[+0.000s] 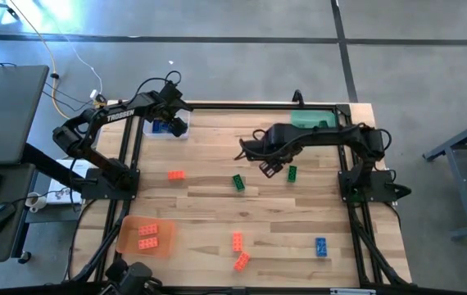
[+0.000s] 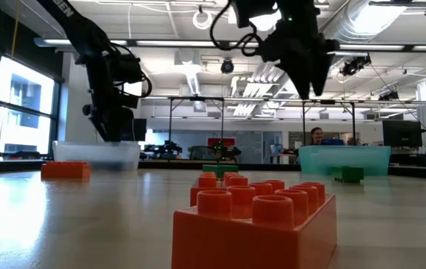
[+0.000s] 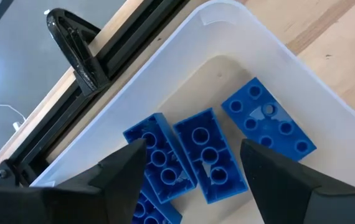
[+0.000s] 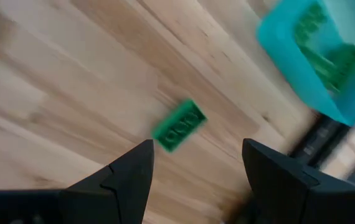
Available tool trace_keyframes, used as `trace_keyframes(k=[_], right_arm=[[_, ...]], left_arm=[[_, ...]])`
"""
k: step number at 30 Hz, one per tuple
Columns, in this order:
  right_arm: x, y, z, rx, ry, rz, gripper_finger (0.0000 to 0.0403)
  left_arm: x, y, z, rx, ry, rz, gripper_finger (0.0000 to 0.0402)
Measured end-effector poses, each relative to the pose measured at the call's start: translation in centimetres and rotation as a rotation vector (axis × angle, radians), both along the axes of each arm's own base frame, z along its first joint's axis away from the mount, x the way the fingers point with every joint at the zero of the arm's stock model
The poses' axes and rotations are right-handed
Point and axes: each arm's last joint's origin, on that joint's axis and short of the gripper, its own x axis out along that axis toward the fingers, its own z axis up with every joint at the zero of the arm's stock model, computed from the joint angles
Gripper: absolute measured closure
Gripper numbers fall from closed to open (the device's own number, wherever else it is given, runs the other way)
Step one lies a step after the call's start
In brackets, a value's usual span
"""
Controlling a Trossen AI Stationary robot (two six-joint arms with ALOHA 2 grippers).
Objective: Sort & place blocks by color
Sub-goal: Put the green game piece into the green bin
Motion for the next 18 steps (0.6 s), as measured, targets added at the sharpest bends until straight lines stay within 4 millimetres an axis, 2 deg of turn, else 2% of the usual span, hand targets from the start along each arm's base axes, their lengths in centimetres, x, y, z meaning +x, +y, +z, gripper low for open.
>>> trace_keyframes(k=[6, 11, 18], right_arm=[[-1.2, 0.5, -0.9, -0.005, 0.035, -0.007, 0.0171], [-3.9, 0.6, -1.0, -0.015, 0.053, -0.058, 0.0171], [-7.8, 0.9, -0.9, 0.01, -0.123, -0.268, 0.0171]], left_arm=[[0.0, 0.0, 0.0, 0.003, 0.006, -0.019, 0.0155], [0.0, 0.0, 0.0, 0.003, 0.006, -0.022, 0.0155], [0.1, 0.0, 0.0, 0.002, 0.004, -0.024, 0.0156]])
